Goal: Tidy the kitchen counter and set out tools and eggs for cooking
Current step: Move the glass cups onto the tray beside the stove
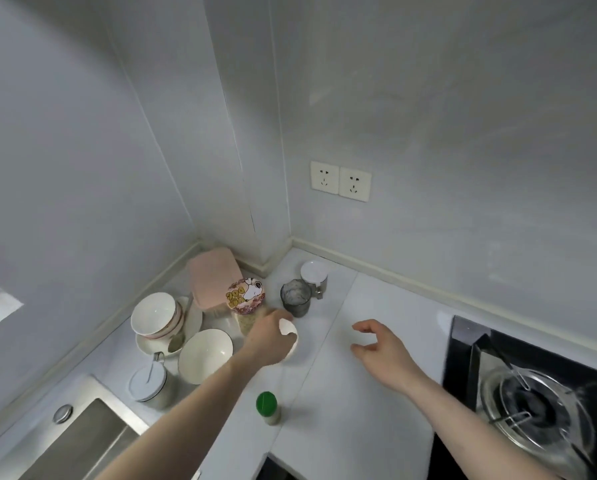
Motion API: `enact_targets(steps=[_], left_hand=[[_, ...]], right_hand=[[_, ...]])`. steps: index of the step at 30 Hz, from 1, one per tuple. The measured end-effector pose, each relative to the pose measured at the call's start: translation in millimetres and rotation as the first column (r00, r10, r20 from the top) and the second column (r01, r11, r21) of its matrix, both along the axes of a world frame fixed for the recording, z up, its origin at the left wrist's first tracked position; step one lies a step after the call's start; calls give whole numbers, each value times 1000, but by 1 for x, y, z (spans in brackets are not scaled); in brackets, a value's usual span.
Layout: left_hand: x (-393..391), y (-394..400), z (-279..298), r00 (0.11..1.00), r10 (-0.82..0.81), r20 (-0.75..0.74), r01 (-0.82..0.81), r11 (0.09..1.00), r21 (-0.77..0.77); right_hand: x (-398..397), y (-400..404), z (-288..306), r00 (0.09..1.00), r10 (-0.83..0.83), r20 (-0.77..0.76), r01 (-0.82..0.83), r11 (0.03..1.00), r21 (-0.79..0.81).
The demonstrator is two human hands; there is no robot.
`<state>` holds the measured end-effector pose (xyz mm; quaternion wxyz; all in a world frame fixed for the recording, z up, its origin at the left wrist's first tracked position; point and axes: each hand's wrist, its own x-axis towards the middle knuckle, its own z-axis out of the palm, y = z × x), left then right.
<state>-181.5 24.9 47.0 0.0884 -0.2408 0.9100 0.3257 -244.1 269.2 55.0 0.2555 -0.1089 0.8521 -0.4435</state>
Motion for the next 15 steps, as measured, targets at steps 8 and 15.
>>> enact_targets(steps=[8, 15], left_hand=[[-72, -26, -38, 990, -44, 137, 52, 997, -54], [-101, -36, -84, 984, 7, 178, 3, 998, -57]], right_hand=[[-1, -27, -19, 995, -95, 7, 95, 995, 30], [8, -2, -28, 969, -245, 25, 243, 968, 64]])
